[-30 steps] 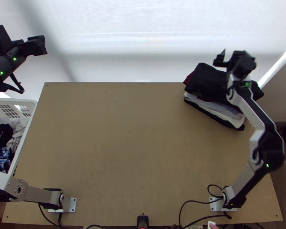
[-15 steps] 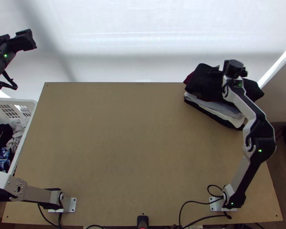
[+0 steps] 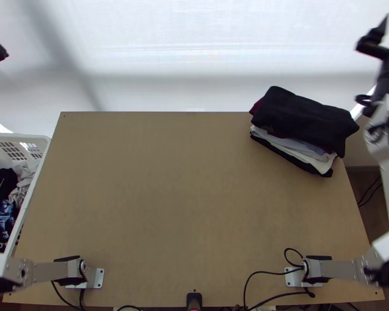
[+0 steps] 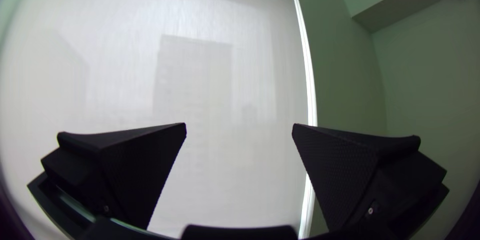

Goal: Fold the t-shirt

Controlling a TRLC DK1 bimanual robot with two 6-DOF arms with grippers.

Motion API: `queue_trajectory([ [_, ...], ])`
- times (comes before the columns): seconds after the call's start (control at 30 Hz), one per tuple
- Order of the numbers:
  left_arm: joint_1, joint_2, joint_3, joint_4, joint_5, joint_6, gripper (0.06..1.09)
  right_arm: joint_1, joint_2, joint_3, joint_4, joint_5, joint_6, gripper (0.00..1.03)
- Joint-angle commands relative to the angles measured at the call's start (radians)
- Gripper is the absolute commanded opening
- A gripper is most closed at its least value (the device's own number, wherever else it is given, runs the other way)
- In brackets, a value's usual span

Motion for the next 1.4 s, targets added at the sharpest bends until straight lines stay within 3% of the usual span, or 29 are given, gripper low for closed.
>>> queue_trajectory([
  [0.0, 0.013, -0.130, -0.160, 0.091, -0.009, 0.010, 1.05, 0.022, -0.137, -0.051, 0.013, -0.064, 0.023, 0.99],
  [0.27, 0.031, -0.414, -0.601, 0.300, -0.009, 0.080, 1.05, 0.105, -0.525, -0.336, 0.001, -0.168, -0.037, 0.99],
  [0.43, 0.031, -0.612, -0.921, 0.429, -0.009, 0.083, 1.05, 0.180, -0.772, -0.620, 0.006, -0.170, -0.096, 0.99],
  [0.7, 0.034, -0.837, -1.312, 0.561, -0.007, 0.109, 1.05, 0.191, -1.120, -1.089, 0.015, -0.170, -0.108, 0.99],
  [0.9, 0.028, -0.994, -1.547, 0.625, -0.007, 0.120, 1.05, 0.198, -1.404, -1.387, -0.082, -0.170, -0.079, 0.99],
  [1.0, 0.020, -1.074, -1.639, 0.621, -0.006, 0.120, 1.04, 0.197, -1.404, -1.417, -0.159, -0.163, 0.012, 0.99],
  [1.23, -0.006, -1.224, -1.797, 0.562, -0.006, 0.117, 1.04, 0.214, -1.404, -1.555, -0.226, -0.163, 0.090, 0.99],
  [1.37, -0.009, -1.317, -1.863, 0.501, -0.006, 0.122, 1.04, 0.227, -1.404, -1.677, -0.246, -0.162, 0.032, 1.00],
])
